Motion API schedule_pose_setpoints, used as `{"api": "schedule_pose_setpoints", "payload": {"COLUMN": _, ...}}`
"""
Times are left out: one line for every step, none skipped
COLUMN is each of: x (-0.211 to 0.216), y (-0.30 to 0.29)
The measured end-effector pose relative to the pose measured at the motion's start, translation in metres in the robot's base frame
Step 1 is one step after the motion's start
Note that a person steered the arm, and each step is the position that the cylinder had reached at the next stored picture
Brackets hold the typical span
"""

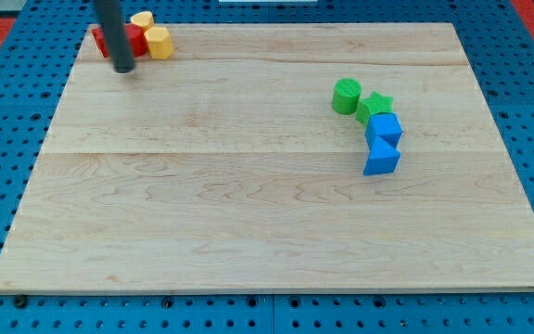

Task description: Move the yellow heart diagonally to the top left side of the green circle

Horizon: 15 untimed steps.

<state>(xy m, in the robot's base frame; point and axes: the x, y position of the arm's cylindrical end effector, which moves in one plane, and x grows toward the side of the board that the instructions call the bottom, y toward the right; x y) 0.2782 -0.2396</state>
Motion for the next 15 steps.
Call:
{"api": "schedule_pose_setpoints", "payload": {"x": -0.045, "y": -0.056}}
{"api": "schedule_pose_setpoints", "payload": {"x": -0.085, "y": -0.061}}
{"api": "schedule_pose_setpoints", "payload": {"x": -0.087, "y": -0.053}}
{"api": "schedule_pose_setpoints", "payload": {"x": -0.086, "y": 0.015}}
{"api": "schedule_pose_setpoints", "payload": {"x": -0.086, "y": 0.091}}
{"api": "schedule_pose_setpoints", "payload": {"x": -0.086, "y": 0.127}}
{"api": "schedule_pose_setpoints", "payload": {"x": -0.083, "y": 0.153}}
{"api": "schedule_pose_setpoints", "payload": {"x": -0.076, "y": 0.202}}
{"api": "schedule_pose_setpoints", "payload": {"x": -0.032, "y": 0.241}}
{"api": "schedule_pose_setpoints", "payload": {"x": -0.021, "y": 0.267}}
{"api": "schedule_pose_setpoints", "payload": {"x": -0.006, "y": 0.29}}
{"api": "schedule_pose_setpoints", "payload": {"x": 0.013, "y": 0.311}}
{"api": "schedule_pose_setpoints", "payload": {"x": -0.007, "y": 0.286}}
{"api": "schedule_pose_setpoints", "payload": {"x": -0.066, "y": 0.222}}
{"api": "schedule_pose_setpoints", "payload": {"x": -0.086, "y": 0.172}}
